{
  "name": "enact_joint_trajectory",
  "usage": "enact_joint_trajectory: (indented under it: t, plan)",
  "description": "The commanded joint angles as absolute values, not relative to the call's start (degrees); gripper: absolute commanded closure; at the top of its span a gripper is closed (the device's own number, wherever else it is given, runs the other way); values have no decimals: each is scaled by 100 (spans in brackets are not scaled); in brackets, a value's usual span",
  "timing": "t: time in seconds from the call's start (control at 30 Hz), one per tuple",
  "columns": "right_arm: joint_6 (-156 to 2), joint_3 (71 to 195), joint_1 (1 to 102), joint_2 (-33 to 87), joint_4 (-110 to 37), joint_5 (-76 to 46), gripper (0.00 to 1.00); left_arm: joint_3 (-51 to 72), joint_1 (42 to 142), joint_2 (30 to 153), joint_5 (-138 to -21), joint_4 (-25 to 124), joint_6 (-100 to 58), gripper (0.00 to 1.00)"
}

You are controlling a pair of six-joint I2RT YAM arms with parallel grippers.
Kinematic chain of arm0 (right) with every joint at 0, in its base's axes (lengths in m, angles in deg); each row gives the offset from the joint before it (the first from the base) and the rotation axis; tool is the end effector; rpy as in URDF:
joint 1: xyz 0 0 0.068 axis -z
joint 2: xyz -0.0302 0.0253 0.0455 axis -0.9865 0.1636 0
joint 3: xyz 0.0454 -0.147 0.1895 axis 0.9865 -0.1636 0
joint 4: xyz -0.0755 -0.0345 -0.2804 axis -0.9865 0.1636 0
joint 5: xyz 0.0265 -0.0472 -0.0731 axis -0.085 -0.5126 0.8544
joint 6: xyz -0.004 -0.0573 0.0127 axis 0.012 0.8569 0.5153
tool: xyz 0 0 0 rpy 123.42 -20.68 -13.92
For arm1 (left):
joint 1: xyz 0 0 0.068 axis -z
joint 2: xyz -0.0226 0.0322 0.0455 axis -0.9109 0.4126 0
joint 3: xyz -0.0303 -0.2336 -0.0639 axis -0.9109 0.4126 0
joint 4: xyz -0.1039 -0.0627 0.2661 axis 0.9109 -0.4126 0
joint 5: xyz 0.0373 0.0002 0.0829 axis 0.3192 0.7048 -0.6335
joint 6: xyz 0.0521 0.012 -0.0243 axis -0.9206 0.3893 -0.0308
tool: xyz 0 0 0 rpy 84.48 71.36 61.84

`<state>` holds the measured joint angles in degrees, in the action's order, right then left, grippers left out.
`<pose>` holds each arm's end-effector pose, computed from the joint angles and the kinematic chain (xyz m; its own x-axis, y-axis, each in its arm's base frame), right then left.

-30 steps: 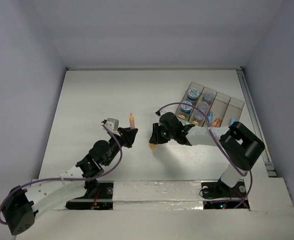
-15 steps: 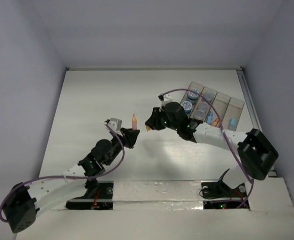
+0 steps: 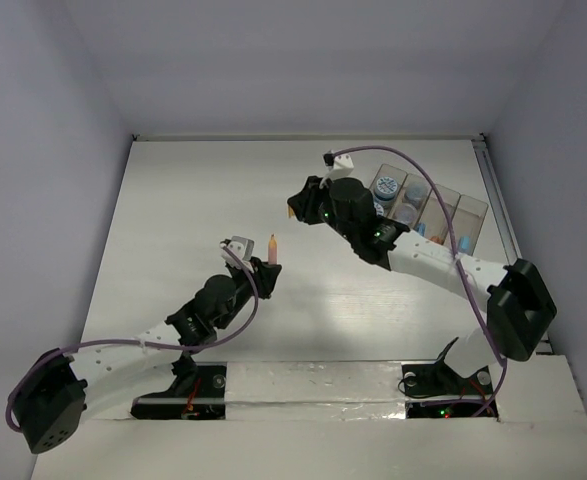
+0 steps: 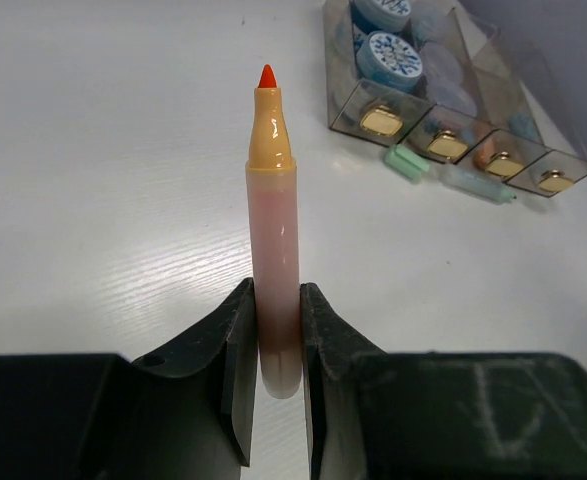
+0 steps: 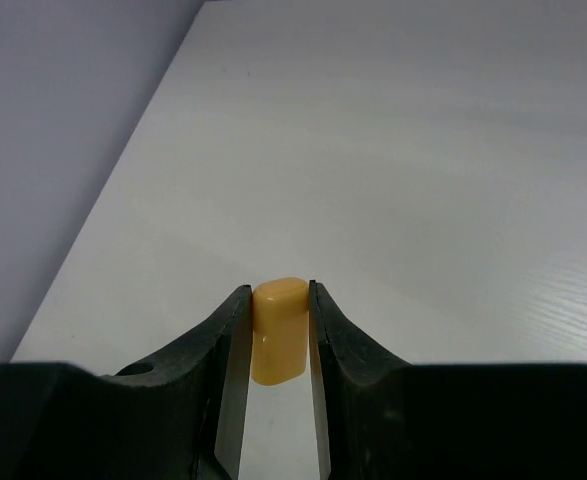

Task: Sort the stationery into containers
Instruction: Pick up the pen cap from the center of the board, then close the pen cap on the pen.

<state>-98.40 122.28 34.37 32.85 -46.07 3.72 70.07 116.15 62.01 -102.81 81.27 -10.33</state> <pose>0.2826 0.2831 0.2717 -0.4133 0.2406 -0.8783 -0.4350 0.7952 0.4225 0.1595 -0.1762 0.1781 -0.2163 -0.3008 -0.9288 0.5379 0.7572 -0.3705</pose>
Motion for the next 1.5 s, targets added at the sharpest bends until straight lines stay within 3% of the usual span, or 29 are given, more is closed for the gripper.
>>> enact_joint_trajectory:
  t: [0.0,1.47]
  plan:
    - [-9598,12549,3269,3395,-4573,966,99,6659,11591,6417,-10381,8245,-952,100]
    - [-8911,13068,2143,3852,-4512,2286,96,6351,11591,6919,-10670,8315,-882,100]
